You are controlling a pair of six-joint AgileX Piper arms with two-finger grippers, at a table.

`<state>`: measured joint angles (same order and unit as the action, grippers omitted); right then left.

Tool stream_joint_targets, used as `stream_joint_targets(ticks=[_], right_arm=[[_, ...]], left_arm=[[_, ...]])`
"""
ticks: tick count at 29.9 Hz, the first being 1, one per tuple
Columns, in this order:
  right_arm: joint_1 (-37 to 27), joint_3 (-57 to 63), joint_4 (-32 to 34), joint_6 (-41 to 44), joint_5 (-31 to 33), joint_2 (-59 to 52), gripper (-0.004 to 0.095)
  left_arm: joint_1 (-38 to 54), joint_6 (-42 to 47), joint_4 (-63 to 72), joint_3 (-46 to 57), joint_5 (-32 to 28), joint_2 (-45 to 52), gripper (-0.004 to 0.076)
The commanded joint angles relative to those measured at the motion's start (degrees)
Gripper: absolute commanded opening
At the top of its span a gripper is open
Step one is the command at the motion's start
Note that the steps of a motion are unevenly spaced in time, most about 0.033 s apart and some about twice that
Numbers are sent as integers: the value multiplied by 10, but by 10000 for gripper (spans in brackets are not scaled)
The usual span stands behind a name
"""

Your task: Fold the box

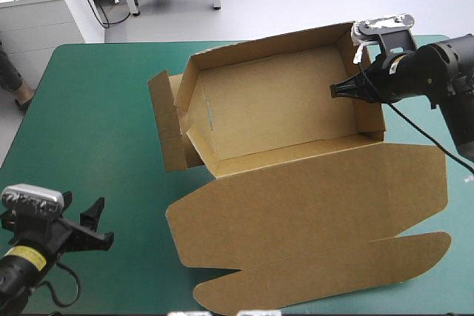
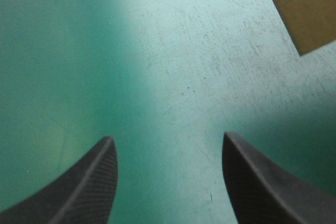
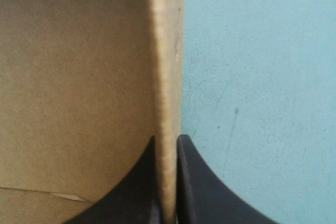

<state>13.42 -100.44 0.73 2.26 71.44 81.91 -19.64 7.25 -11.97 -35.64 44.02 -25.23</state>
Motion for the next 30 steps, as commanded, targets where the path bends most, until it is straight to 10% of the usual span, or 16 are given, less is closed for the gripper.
stream_joint_targets(ticks=[1, 19, 30], right_arm=[[-1, -18, -3, 5, 2, -23, -19], [-1, -18, -3, 2, 2, -23, -19], [-1, -18, -3, -4, 2, -23, -19]], left_arm=[[2, 40, -19, -65, -72, -85, 421], [94, 177, -189, -286, 17, -344, 421], [369, -175, 262, -291, -9, -444, 421]])
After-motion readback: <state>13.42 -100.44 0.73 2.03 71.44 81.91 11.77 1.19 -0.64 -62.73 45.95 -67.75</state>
